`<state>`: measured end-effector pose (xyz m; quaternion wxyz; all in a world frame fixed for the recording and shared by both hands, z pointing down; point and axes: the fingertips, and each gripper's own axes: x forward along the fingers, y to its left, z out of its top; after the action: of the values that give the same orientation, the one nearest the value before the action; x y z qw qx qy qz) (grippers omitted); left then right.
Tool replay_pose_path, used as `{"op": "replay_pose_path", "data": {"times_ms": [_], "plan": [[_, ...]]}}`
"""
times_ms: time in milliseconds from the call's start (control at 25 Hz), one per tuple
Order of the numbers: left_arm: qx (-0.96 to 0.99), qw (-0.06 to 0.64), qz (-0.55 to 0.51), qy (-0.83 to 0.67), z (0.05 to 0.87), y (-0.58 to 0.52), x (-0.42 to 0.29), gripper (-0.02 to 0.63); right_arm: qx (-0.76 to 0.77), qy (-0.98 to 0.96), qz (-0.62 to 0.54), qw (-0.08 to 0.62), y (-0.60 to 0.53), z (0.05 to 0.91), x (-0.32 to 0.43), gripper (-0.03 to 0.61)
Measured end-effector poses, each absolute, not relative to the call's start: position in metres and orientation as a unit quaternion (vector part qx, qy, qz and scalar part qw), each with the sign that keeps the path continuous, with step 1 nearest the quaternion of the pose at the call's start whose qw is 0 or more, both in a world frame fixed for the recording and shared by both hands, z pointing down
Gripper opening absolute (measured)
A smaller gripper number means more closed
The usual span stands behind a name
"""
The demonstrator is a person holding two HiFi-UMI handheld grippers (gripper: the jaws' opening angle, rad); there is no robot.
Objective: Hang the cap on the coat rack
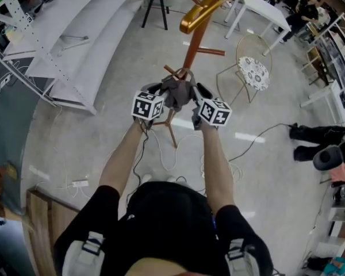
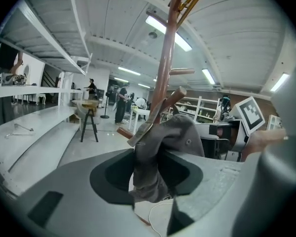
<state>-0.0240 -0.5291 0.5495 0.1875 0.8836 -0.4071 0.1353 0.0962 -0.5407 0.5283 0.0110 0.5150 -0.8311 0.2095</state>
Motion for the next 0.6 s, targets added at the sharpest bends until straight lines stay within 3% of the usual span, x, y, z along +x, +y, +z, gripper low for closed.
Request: {"op": "replay_pose_path", "data": {"times_ms": [40, 160, 320, 600], "plan": [[0.884, 0.187, 0.127, -0.409, 0.546, -0.526, -0.028, 0.133, 0.516, -0.831, 0.209, 0.005, -0.537, 0.525, 0.100, 0.134], [0.881, 0.180, 0.122, -0.420, 0.536, -0.519, -0.035, 0.135, 0.519, -0.831, 0.202, -0.019, -0.527, 0.510, 0.107, 0.137], [0.876, 0.160, 0.172, -0.422, 0.545, -0.514, -0.038, 0.138, 0.512, -0.839, 0.179, -0.045, -0.517, 0.485, 0.100, 0.120], [0.879, 0.162, 0.151, -0.421, 0.545, -0.498, -0.035, 0.155, 0.509, -0.846, 0.138, -0.078, -0.490, 0.449, 0.092, 0.080]]}}
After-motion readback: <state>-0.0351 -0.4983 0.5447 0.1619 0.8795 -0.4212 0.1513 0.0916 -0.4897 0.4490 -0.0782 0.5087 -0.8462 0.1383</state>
